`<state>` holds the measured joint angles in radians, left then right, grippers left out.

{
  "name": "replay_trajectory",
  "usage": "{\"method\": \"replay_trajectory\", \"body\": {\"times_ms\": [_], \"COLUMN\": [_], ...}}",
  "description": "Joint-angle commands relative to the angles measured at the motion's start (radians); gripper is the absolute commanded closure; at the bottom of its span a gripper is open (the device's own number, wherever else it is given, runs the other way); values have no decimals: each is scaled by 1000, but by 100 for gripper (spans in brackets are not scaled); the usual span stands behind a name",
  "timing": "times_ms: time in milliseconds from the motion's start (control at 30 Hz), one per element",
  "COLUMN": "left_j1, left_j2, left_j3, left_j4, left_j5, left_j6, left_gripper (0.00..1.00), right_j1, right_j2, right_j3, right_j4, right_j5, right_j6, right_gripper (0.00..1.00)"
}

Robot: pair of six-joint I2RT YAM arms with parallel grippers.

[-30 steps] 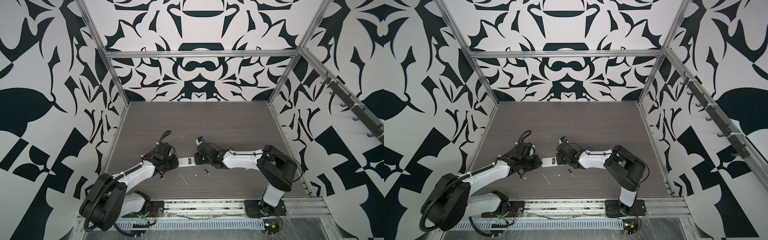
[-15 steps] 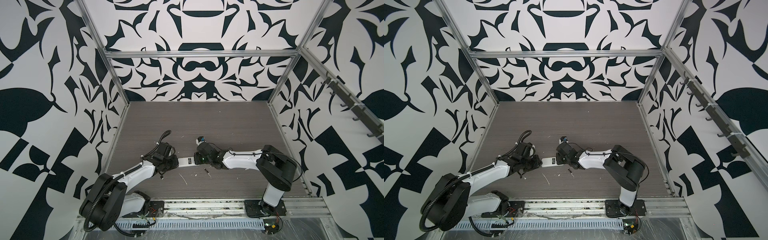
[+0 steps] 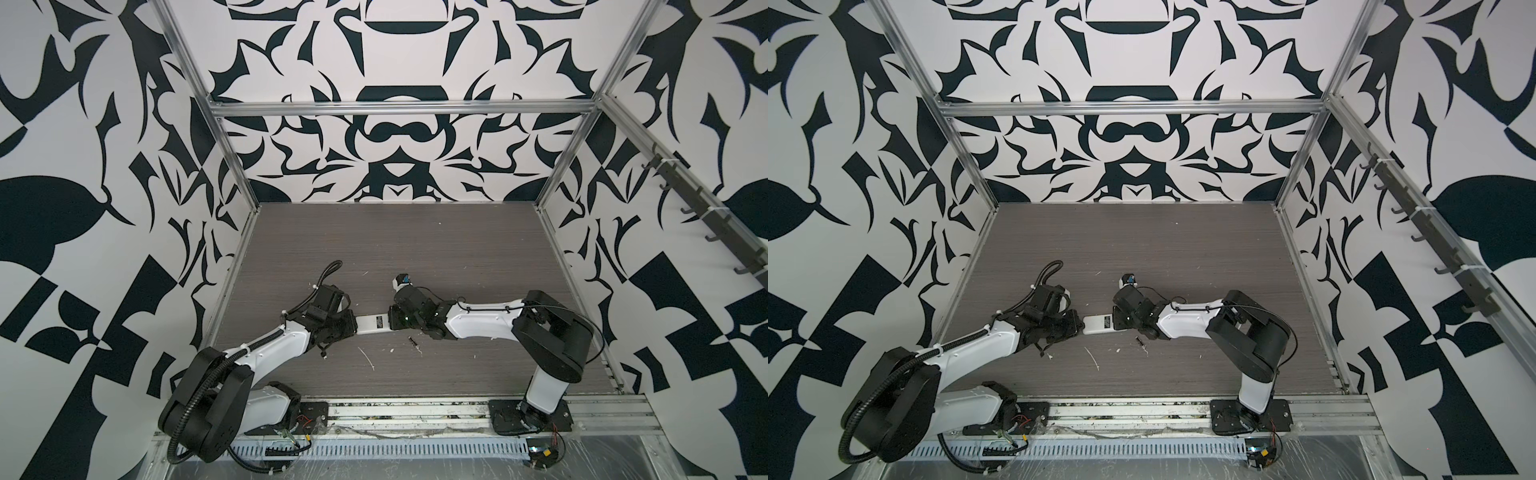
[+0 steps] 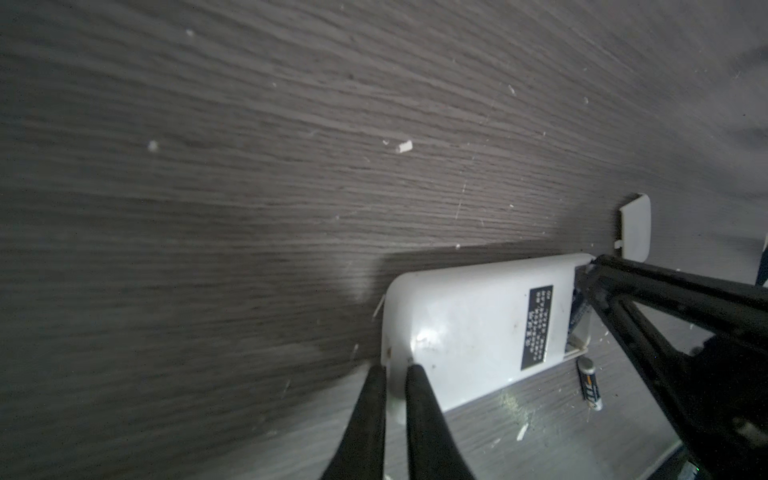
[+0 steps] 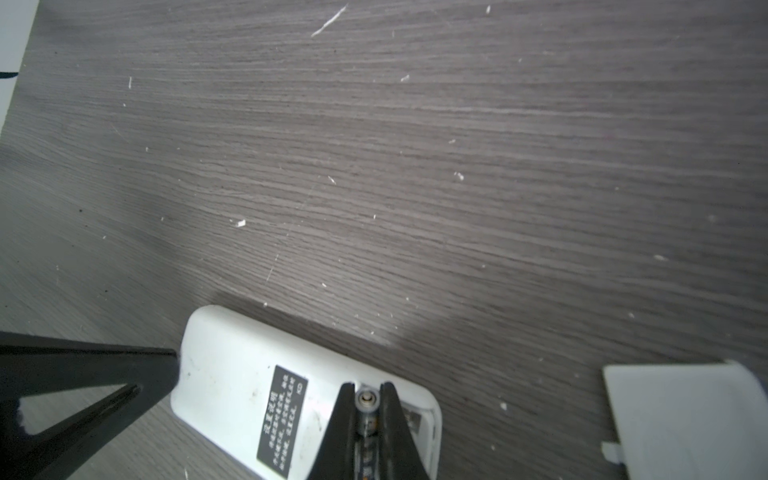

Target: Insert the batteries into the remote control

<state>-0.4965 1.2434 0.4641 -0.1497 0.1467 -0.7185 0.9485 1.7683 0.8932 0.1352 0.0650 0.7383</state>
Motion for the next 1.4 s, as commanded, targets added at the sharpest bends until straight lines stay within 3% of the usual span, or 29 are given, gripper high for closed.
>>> {"method": "replay_trajectory", "body": {"times_ms": [0,1367], "left_j1": [3,3], "left_j2": [-12,-18], "left_j3": [-24,-30], "left_j4": [-28,-24], "left_j5": [-4,-3], "left_j6": [-9,-10], "left_gripper": [85,85], "right_j1": [15,31], "right_j2": [-10,-109], "right_j3": [-11,-25], "right_j4": [22,17], "right_j5": [-3,41], "right_j6": [20,13], "right_gripper": [94,62]}}
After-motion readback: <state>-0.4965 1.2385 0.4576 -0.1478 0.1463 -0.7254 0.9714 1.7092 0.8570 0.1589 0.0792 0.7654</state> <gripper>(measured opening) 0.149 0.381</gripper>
